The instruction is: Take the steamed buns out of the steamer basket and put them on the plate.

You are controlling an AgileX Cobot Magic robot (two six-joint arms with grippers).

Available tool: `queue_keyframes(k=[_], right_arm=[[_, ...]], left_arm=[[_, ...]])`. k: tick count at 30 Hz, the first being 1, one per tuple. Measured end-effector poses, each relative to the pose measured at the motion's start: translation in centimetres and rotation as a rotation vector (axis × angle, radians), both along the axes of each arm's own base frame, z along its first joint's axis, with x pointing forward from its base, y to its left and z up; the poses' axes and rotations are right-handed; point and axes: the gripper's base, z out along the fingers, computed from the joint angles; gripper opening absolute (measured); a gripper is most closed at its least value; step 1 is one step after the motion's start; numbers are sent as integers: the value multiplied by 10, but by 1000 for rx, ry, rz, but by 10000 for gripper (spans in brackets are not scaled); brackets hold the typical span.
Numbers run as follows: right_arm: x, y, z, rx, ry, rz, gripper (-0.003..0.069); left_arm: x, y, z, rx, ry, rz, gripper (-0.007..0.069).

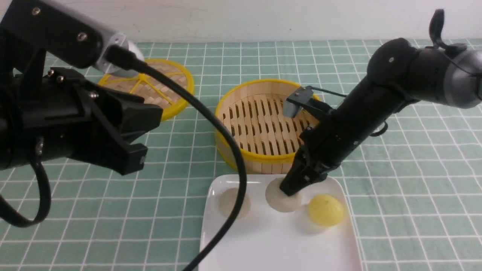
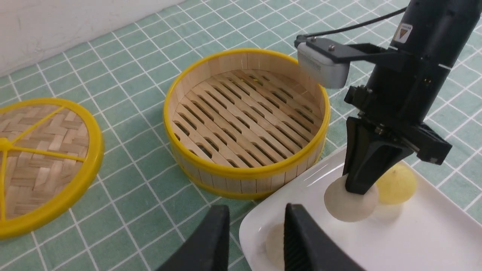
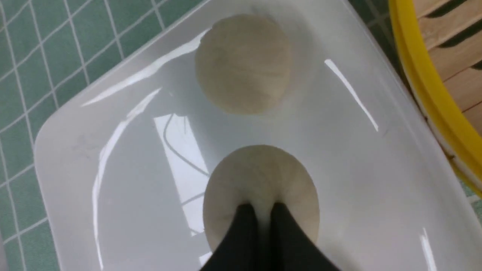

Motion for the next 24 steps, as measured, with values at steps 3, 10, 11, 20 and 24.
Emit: queue_keyframes(k=[3,10,11,20,24], right_arm=[[2,1,-12,-10,20,5,29],[4,2,-19,-11,31,14,56],[4,2,-19,-10,31,17,71],[4,3,-7,10,28,50,533],[-2,4,16,55,5,79,668]], left_arm=[[0,0,0,0,0,0,239],[0,0,0,-1,-2,1,239],[0,0,0,-2,-4,2,239],[0,0,1,-3,-6,3,239],[0,0,1,-3,-6,3,239]])
